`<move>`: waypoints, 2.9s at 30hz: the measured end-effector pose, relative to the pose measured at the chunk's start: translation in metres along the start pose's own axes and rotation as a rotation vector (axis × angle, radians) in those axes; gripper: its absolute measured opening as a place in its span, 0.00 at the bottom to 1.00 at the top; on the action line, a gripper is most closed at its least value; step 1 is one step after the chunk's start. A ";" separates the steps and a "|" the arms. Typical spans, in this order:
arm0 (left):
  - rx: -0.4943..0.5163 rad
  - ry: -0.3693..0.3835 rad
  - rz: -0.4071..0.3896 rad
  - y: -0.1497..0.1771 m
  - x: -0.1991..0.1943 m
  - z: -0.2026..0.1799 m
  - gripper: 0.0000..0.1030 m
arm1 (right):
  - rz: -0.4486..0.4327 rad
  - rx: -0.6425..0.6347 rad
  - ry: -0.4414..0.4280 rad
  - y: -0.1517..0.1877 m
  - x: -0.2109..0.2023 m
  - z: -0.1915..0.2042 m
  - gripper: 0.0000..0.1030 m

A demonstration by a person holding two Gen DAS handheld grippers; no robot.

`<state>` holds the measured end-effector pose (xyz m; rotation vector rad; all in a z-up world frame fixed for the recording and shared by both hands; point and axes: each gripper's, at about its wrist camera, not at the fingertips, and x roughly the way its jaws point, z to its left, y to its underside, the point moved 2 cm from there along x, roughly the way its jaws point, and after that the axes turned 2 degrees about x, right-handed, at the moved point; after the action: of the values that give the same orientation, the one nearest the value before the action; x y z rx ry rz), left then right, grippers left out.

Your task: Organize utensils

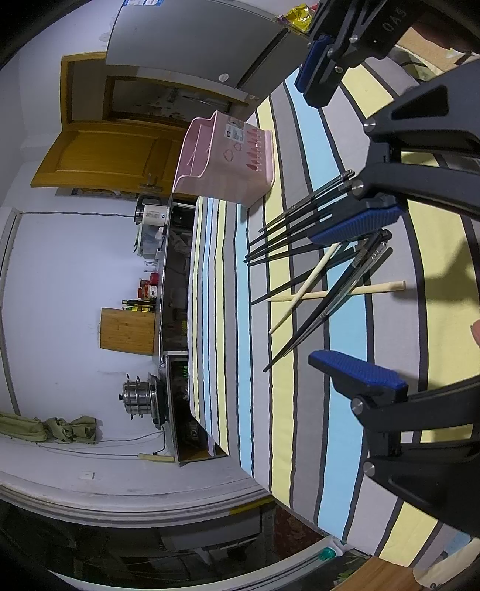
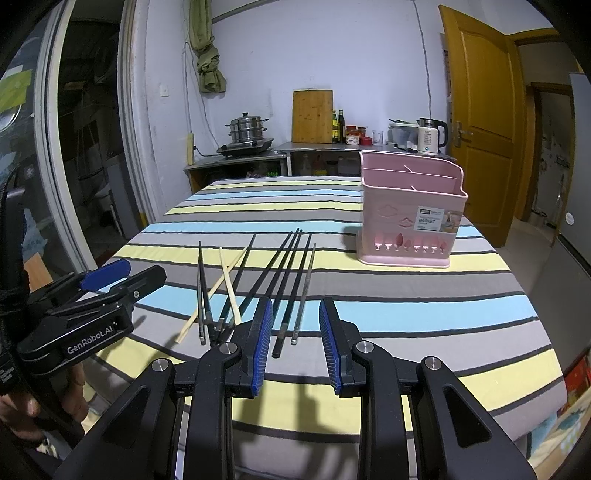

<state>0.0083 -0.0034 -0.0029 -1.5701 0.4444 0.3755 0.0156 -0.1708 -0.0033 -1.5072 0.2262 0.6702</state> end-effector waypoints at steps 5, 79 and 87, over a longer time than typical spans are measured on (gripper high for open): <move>-0.004 0.004 0.024 0.004 0.006 0.002 0.60 | 0.006 -0.001 -0.003 0.000 0.003 0.001 0.26; -0.180 0.069 0.448 -0.052 0.190 0.079 0.06 | 0.370 0.026 0.002 -0.048 0.188 -0.014 0.12; -0.192 0.099 0.399 -0.068 0.171 0.075 0.05 | 0.338 0.062 -0.034 -0.051 0.172 -0.020 0.12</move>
<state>0.1923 0.0643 -0.0324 -1.6892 0.8231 0.6634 0.1864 -0.1403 -0.0541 -1.4093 0.4780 0.9479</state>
